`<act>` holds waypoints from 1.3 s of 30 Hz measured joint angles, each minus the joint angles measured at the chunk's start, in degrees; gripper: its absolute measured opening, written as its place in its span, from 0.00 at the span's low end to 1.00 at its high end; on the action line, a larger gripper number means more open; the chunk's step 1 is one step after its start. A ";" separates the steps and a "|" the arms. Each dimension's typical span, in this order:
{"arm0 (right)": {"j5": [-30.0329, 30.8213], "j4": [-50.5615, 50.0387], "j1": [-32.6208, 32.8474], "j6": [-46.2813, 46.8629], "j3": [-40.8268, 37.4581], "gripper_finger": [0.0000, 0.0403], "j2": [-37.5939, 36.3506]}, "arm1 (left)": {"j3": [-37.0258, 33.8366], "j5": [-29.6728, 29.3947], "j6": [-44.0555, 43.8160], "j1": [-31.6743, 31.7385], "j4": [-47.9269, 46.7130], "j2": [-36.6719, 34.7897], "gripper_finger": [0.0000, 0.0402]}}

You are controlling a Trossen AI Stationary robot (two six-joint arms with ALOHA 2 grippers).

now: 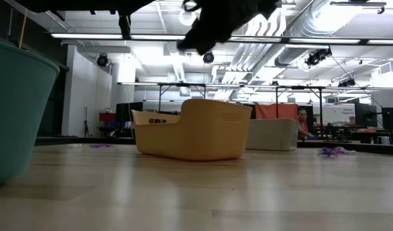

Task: Sort Halloween decoration
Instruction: Put the white bone toy into the yellow bin

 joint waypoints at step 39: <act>13.49 -33.97 -0.59 -33.33 25.84 0.12 27.43 | 0.00 0.04 0.09 0.00 -0.11 0.00 0.00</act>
